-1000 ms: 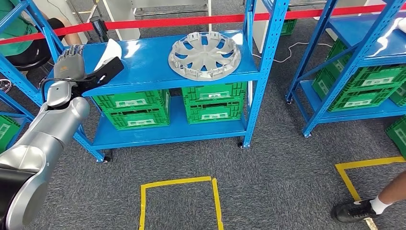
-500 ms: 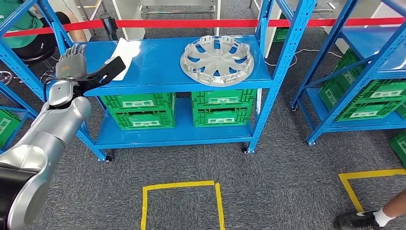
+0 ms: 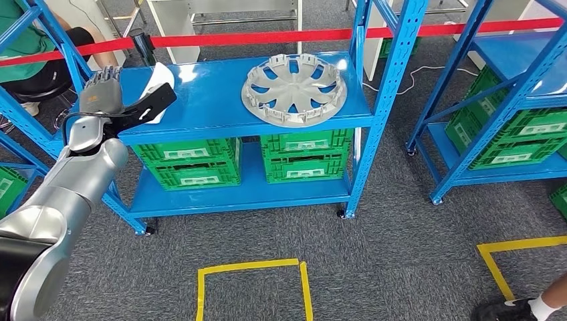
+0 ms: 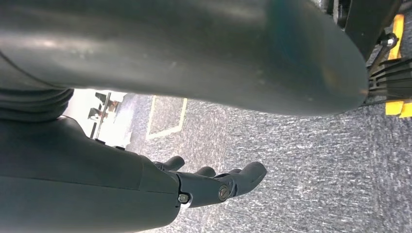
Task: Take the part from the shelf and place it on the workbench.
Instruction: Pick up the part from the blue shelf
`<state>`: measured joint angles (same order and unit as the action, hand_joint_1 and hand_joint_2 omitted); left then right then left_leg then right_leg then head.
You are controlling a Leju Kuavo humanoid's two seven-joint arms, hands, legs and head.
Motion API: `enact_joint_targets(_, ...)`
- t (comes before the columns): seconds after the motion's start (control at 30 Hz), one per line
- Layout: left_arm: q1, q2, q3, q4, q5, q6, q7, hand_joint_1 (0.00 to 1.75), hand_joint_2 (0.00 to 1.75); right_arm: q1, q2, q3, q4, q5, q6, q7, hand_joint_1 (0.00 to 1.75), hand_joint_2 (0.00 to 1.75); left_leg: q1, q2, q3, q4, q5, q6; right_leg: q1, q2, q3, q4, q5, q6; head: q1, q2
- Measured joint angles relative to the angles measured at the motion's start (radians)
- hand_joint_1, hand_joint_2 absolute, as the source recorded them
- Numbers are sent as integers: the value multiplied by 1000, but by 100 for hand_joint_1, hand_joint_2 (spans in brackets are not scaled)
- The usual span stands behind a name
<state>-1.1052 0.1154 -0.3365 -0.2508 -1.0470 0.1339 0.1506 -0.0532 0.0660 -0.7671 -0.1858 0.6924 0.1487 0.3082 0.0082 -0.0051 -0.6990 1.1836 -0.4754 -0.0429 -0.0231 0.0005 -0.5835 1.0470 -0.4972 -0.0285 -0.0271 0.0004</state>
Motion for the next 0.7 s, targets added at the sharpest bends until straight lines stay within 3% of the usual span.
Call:
enact_joint_targets(0.03,-2,0,0,0,0,0,0,0,0,0,0,0,0,0,-1,-1,0,0,-2,1,30,-67,30,3,1,0,7,0,-6,5,0,0)
enact_joint_targets(0.1,-5,0,0,0,0,0,0,0,0,-1,0,0,0,0,-3,-4,0,0,-8,1,68,-143,48,13,2,0,14,-2,-14,16,0,0)
enact_joint_targets(0.23,-7,-1,0,-3,-2,0,1,0,0,-3,0,0,0,0,-4,-3,0,0,-6,-3,84,-162,39,40,3,-2,17,5,-28,40,1,0)
enact_joint_targets(0.3,-10,-2,0,-5,-4,0,1,0,0,-3,0,0,0,0,-4,-3,0,0,-4,-2,95,-169,35,53,4,-2,-30,95,-67,45,4,0)
enact_joint_targets(0.37,-9,-5,0,-3,-5,0,1,0,0,-2,0,0,0,0,-5,-4,0,0,-7,-3,100,-168,28,61,5,-1,-112,228,-109,48,5,0)
enact_joint_targets(0.4,-6,-6,0,-3,-5,-1,1,0,0,-1,0,0,0,0,-5,-5,0,0,-9,-4,103,-167,24,63,5,-1,-143,267,-110,48,5,0)
enact_joint_targets(0.43,-3,-7,0,-2,-7,-1,0,0,0,0,0,0,0,0,-5,-4,0,0,-10,-6,107,-165,19,63,6,-1,-156,267,-90,47,5,0)
enact_joint_targets(0.5,-1,-9,0,-2,-10,-1,0,0,0,0,0,0,0,0,-5,-4,0,0,-10,-8,117,-159,6,60,6,-1,-125,159,-7,43,5,0)
enact_joint_targets(0.57,-2,-10,0,-2,-12,-1,-1,0,0,0,0,0,0,0,-5,-6,0,0,-14,-10,123,-152,-8,50,8,-1,-75,40,44,35,5,0)
enact_joint_targets(0.6,-2,-10,0,-2,-13,-1,-2,0,0,-1,0,0,0,0,-5,-8,0,0,-15,-11,124,-150,-13,45,9,-1,-61,10,49,31,5,0)
enact_joint_targets(0.7,-1,-10,0,-3,-17,-1,-6,0,0,-1,0,0,0,1,-5,-12,0,0,-15,-12,128,-154,-18,29,10,-1,-51,-1,43,16,5,0)
